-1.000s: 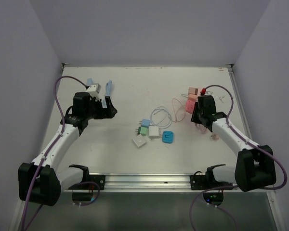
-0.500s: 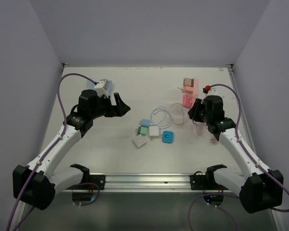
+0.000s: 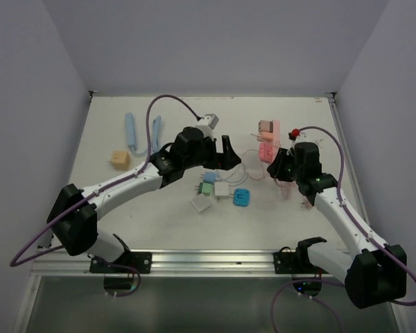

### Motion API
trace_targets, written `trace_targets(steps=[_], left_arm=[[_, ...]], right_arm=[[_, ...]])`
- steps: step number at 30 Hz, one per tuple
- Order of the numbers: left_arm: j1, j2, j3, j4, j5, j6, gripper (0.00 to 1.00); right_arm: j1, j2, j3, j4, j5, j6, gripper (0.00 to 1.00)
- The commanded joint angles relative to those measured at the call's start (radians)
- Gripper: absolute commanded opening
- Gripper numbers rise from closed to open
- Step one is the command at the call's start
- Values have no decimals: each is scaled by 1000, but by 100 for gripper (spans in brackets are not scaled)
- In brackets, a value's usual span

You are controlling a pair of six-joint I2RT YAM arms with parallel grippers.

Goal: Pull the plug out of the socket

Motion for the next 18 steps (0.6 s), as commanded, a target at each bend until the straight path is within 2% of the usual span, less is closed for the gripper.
trace_targets(steps=[1,8,18], left_arm=[[-62,101,103,113,-95,-56,98],[-128,259,232,193,-123,-91,95],[-146,393,310,237,-172,-139,90]], right_arm=[[-1,-12,-3,107,-33,2,0],[16,-5,-30,140,-42,14,0],[59,-20,-29,140,-19,19,0]])
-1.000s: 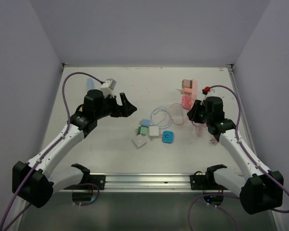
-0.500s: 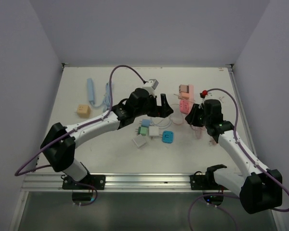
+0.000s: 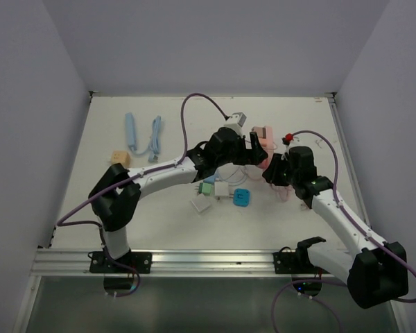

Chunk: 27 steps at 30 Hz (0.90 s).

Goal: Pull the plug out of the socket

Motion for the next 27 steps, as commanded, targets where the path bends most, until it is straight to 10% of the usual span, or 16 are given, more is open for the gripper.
trace_targets(steps=[1,27], left_arm=[[-7,41,59,67,-49,-31,89],[15,6,-140,266,-40,-149,51]], right_arm=[[9,-24,22,120,-6,10,0],[11,-38,-1,209,-146,64,0]])
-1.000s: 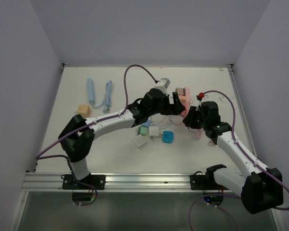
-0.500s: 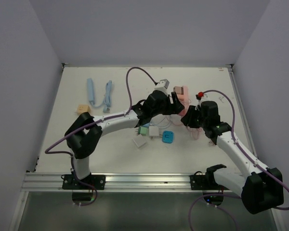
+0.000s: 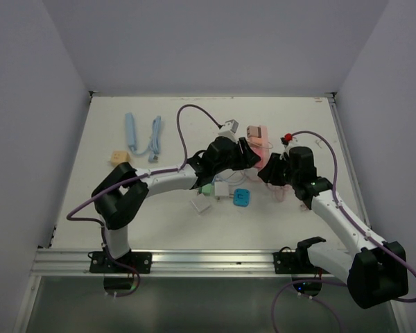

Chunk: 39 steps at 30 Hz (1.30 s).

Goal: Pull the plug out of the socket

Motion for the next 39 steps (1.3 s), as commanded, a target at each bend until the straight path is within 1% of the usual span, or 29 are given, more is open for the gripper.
trace_targets(steps=[1,8,13,14,17,20,22,27,30,35,39], left_arm=[[11,-40,-28,99,11,-31,50],[20,-46,-68,164,42,-108,37],[20,-56,-84,176,40,-134,22],[20,-62,-87,176,36,-137,15],[20,-78,-102,176,20,-149,5],[20,-95,-103,136,-4,-171,0],[19,-106,-107,104,-24,-200,0],[19,-138,-151,98,-29,-290,0],[19,-167,-169,86,-43,-319,0],[19,-221,-191,77,-50,-312,0],[28,-253,-206,29,-49,-245,0]], right_arm=[[6,-38,15,158,-69,19,0],[6,-42,-3,175,-37,19,0],[6,-44,-11,177,2,7,0],[6,-44,-16,177,17,7,0],[6,-44,-19,162,58,2,0],[6,-38,-23,145,133,2,0],[6,-33,-26,139,181,10,0],[4,-28,-34,112,285,28,0],[4,-22,-39,102,333,37,0],[4,-13,-42,100,362,42,0],[4,-22,-39,97,348,39,0]])
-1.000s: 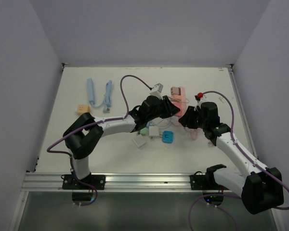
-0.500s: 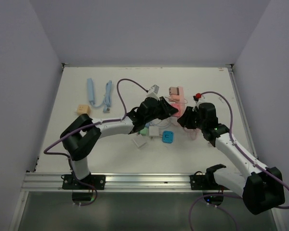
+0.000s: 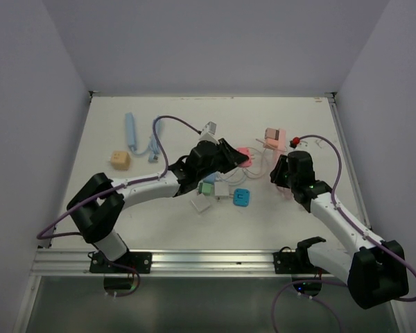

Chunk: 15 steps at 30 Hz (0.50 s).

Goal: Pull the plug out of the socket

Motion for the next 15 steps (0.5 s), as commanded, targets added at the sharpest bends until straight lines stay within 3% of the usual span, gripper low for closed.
trace_targets(steps=[1,8,15], left_arm=[[26,-63,-25,-33,-25,58,0],[217,-103,-220,18,137,132,0],[351,-74,-255,22,200,236,2]], right_arm=[[-1,-24,15,84,40,4,0],[-11,-51,-13,183,-134,-13,0],[-11,-44,-10,204,-233,-27,0]])
